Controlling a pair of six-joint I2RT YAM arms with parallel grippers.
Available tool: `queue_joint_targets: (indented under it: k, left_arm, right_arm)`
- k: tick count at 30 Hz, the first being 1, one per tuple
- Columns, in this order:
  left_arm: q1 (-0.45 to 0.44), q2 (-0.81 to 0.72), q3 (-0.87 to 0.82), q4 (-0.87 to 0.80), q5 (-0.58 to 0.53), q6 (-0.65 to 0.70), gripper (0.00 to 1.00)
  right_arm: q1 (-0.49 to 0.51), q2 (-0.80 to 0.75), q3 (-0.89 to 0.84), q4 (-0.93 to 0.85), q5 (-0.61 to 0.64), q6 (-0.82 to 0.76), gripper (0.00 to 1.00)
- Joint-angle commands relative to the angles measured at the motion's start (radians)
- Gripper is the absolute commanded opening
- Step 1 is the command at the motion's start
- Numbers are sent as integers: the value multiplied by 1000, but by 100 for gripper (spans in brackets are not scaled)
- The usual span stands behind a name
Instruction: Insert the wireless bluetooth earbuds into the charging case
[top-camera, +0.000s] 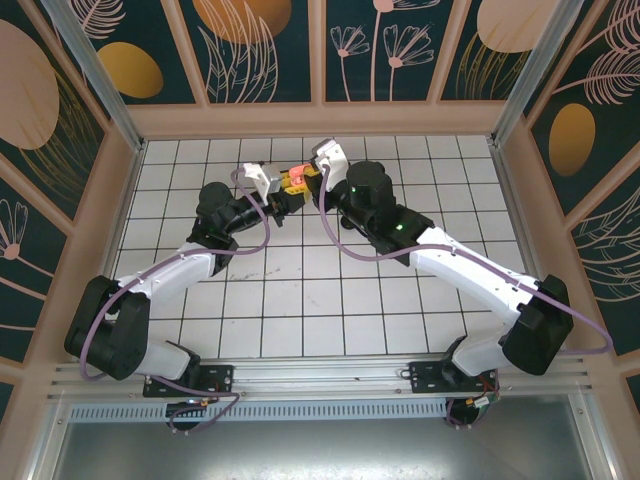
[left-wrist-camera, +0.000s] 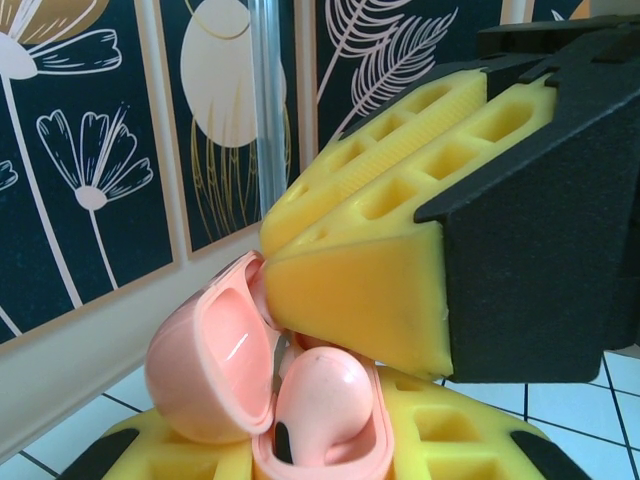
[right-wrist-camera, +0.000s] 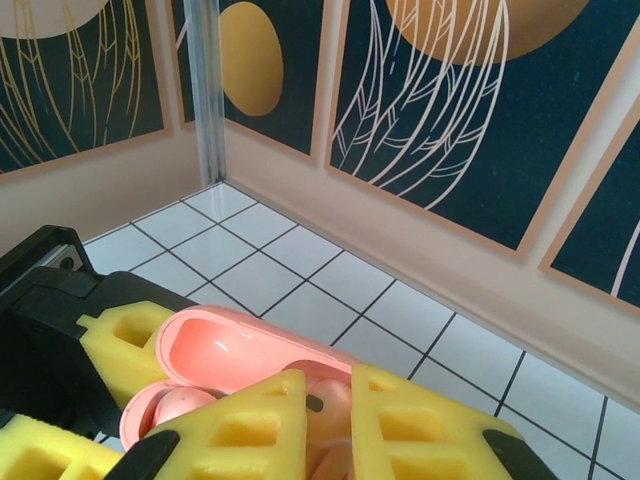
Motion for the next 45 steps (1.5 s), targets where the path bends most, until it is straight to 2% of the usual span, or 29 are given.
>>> queue_joint_targets:
  k: [1,19,36,40,42,45]
  left_arm:
    - [-13,-25,52,56,44,31,0]
    - [-13,-10,65,63,44,16,0]
    - [-13,-3,65,67,30,12,0]
    - [-13,-3,59,68,10,13,0]
    - [-14,-4,46,80,-24,11,0]
    - [-13,-6,20,109,-94,10,0]
  right_arm:
    - [13,-23,-17,-56,-162,20,16]
    - [-4,-51,-33,-55,-191,46,27]
    - [-14,-69,-39,-61,-155,57,31]
    - [-32,-87,-40,-63,-147,79,37]
    - [-44,-118,-54,-58,-156,104,44]
    - [-62,-176,-84,-67,-165,149,47]
